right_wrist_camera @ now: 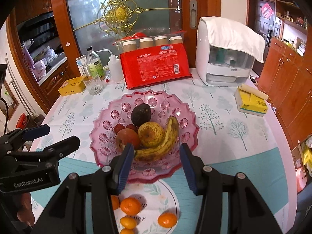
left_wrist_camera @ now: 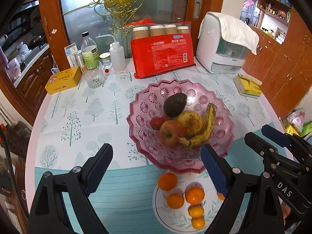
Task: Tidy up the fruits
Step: 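Grasp a large orange on the plate with the left gripper while the right grasps another orange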
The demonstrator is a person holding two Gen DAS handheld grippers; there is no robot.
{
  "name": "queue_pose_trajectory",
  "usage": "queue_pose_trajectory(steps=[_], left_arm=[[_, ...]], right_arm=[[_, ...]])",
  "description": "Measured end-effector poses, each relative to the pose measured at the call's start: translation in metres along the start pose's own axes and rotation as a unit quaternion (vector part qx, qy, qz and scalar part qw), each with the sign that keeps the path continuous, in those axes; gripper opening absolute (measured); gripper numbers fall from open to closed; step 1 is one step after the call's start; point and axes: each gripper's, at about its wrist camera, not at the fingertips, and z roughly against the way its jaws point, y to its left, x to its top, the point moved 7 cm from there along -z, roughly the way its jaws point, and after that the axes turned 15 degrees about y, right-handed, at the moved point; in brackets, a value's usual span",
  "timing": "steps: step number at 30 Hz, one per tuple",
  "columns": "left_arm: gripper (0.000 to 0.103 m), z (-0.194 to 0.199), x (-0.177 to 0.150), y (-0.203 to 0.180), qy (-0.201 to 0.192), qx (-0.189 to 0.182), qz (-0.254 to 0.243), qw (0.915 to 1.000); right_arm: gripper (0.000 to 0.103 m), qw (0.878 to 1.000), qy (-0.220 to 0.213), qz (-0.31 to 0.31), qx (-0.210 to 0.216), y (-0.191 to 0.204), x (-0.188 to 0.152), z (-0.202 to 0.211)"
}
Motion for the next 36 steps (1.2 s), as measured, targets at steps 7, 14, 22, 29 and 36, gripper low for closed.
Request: queue_pose_trajectory(steps=[7, 14, 22, 29, 36], left_arm=[[0.091, 0.006, -0.025, -0.010, -0.007, -0.002, -0.017, 0.9998], [0.091, -0.006, -0.050, -0.015, 0.004, 0.000, -0.033, 0.9995], [0.091, -0.040, -0.070, -0.011, 0.040, -0.003, -0.037, 0.9985], [0.091, -0.084, -0.087, -0.001, 0.086, -0.008, -0.049, 0.9951], [0.091, -0.111, -0.093, 0.006, 0.111, -0.015, -0.047, 0.9926]], right_arm=[[0.050, 1.000, 0.002, -0.022, -0.009, -0.014, -0.032, 0.008], [0.050, 0.999, 0.022, -0.049, -0.011, -0.027, -0.065, -0.003], [0.050, 0.997, 0.054, -0.047, 0.005, -0.017, -0.098, -0.031], [0.050, 0.995, 0.086, -0.025, 0.036, 0.007, -0.119, -0.064], [0.050, 0.992, 0.113, -0.009, 0.064, 0.026, -0.125, -0.091]])
